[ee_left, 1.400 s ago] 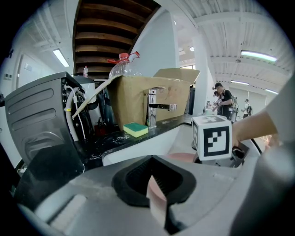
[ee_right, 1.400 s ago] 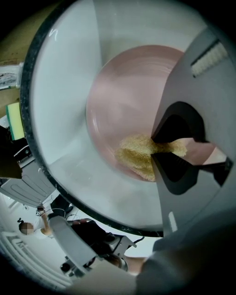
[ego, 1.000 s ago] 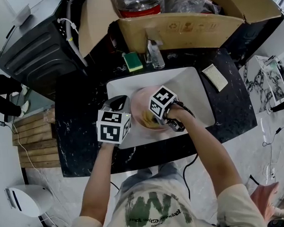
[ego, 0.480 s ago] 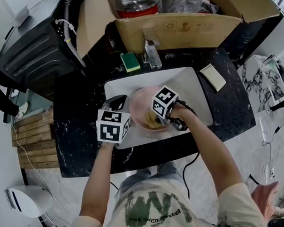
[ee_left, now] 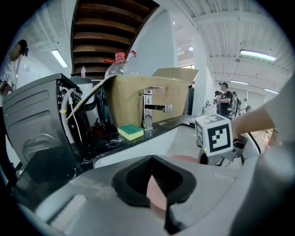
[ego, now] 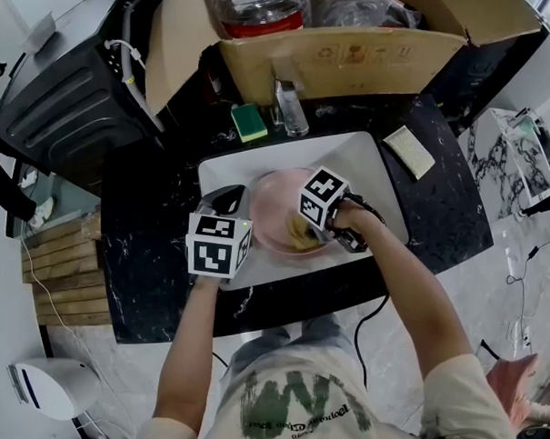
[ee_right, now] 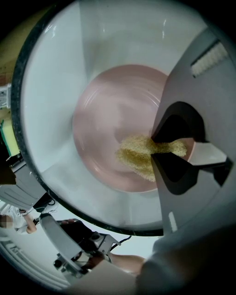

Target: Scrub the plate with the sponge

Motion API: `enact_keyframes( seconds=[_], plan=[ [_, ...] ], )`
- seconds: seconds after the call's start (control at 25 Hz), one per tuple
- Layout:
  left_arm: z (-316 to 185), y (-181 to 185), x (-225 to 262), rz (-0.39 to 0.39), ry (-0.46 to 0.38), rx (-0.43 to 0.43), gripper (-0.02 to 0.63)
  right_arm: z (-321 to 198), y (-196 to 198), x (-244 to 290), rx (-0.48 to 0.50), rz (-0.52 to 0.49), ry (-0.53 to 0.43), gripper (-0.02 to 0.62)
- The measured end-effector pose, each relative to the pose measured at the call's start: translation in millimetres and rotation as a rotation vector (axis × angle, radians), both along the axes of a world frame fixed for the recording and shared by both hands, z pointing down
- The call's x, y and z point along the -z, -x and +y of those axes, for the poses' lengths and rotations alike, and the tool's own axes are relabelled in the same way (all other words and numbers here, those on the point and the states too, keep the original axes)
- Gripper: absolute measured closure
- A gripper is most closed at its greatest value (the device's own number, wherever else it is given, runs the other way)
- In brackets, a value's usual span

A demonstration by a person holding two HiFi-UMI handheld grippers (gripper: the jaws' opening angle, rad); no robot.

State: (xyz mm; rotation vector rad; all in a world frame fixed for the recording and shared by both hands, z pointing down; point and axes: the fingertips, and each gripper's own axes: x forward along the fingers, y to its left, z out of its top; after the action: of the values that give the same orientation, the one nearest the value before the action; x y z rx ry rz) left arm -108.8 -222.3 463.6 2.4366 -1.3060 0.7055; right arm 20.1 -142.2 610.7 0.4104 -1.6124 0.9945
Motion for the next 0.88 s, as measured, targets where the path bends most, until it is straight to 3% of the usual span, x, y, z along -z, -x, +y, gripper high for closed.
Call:
enact_keyframes(
  seconds=[0.88],
  plan=[
    [-2.2,-8.2,-2.4,-0.019,0.008,0.039,0.601,-27.7,-39.2,-2.7,-0.022,0.035,-0.053,0.532]
  ],
)
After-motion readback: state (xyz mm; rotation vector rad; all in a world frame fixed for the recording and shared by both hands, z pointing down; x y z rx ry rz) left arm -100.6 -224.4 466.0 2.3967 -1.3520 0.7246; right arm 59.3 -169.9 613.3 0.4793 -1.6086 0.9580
